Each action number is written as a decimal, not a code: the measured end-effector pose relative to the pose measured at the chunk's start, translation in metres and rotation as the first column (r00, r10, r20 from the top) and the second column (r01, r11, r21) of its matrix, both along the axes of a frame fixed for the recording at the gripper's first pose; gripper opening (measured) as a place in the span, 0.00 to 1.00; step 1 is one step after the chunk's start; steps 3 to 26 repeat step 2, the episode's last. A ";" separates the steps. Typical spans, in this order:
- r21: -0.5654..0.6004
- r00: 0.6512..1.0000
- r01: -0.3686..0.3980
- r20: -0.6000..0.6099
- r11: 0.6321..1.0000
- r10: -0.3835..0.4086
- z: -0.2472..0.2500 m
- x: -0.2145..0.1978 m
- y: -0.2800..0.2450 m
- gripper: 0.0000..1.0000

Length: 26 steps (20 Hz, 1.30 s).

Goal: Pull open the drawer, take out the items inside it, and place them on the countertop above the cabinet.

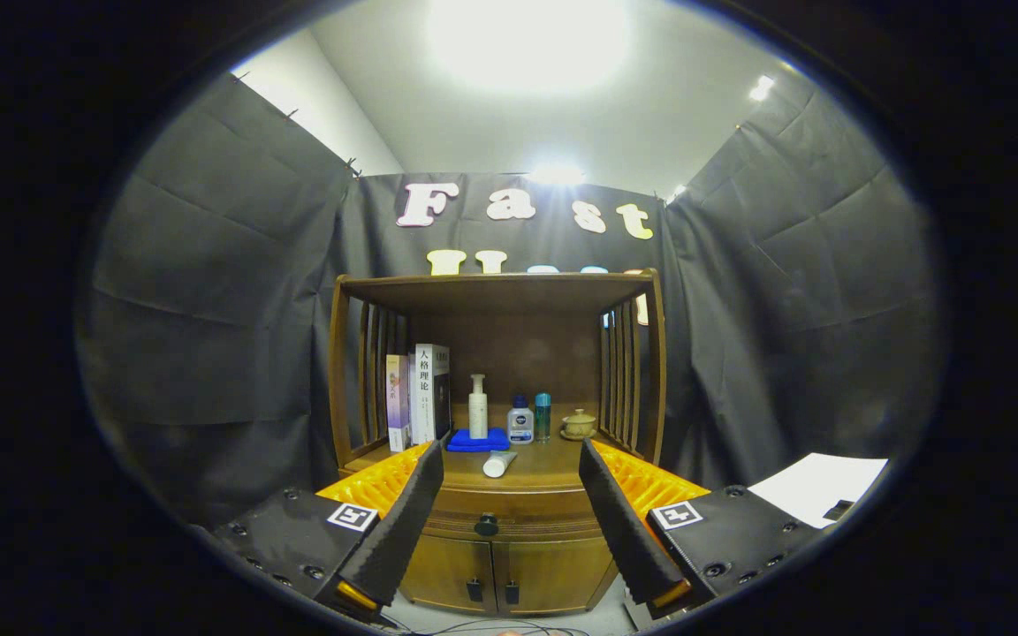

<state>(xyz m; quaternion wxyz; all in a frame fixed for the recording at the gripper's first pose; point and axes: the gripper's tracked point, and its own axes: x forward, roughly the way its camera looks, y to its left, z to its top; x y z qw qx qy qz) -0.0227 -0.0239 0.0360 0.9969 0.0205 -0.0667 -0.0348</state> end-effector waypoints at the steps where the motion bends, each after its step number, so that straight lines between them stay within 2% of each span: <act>1: 0.001 1.000 0.002 -0.002 1.000 -0.002 -0.001 0.001 -0.001 0.97; 26: 0.007 1.000 0.000 -0.006 1.000 0.000 -0.003 0.003 -0.001 0.97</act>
